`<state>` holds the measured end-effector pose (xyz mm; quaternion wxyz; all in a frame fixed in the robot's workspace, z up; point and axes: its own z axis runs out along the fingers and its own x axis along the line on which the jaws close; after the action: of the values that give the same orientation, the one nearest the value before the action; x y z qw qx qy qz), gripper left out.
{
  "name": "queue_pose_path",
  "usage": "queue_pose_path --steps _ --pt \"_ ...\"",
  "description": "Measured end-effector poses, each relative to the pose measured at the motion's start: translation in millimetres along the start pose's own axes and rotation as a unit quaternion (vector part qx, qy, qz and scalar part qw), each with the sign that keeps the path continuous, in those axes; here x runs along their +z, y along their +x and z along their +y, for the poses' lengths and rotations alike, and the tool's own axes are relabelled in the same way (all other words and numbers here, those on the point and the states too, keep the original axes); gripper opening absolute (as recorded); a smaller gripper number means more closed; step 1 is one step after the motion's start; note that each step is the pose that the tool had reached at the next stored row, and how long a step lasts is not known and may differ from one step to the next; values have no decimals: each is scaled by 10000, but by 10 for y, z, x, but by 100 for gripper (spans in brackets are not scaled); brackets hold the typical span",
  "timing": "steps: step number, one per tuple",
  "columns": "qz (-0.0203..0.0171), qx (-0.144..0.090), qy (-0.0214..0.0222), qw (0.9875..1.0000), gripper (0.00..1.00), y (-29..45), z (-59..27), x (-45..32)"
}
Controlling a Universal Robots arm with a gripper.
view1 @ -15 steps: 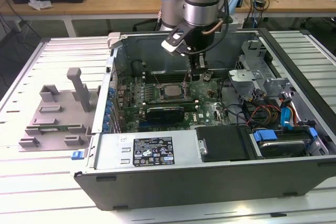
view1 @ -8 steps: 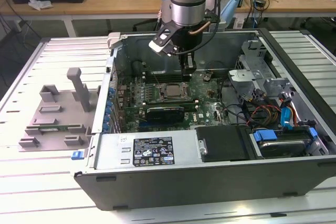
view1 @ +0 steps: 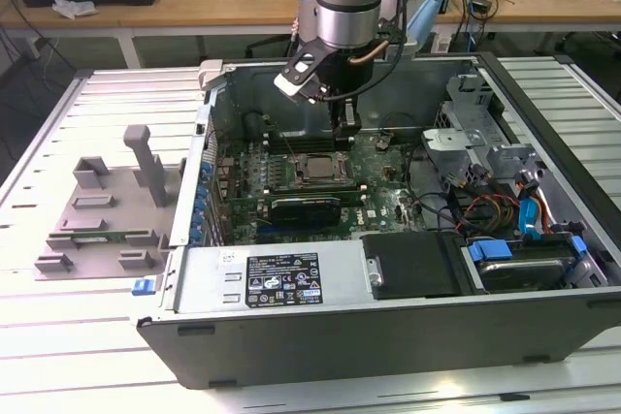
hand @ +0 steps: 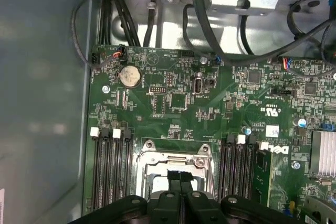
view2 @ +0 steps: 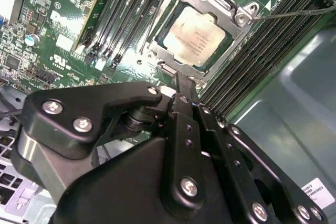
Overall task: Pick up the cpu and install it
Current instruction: 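Close the cpu cover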
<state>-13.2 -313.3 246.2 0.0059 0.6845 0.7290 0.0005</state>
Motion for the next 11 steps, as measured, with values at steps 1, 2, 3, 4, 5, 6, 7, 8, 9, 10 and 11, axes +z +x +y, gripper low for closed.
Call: queue_pose_path --steps 1,2,3,4,5,6,7,8,9,10,11 --pt "1 0 0 10000 11 0 0 1" --pt "1 0 0 10000 11 0 -3 1" --pt "2 -1 -1 10000 11 2 -24 4" --pt "2 0 -3 10000 11 6 -84 13" --pt "2 0 -3 10000 11 8 -107 23" --pt "1 -1 -3 10000 11 8 -121 30" --pt "1 -1 -3 10000 11 9 -136 38" --pt "1 -1 -2 10000 11 9 -152 49" --pt "1 0 -3 10000 11 8 -162 57" --pt "0 0 -2 10000 11 6 -171 64" --pt "0 0 -2 10000 11 3 -185 71"
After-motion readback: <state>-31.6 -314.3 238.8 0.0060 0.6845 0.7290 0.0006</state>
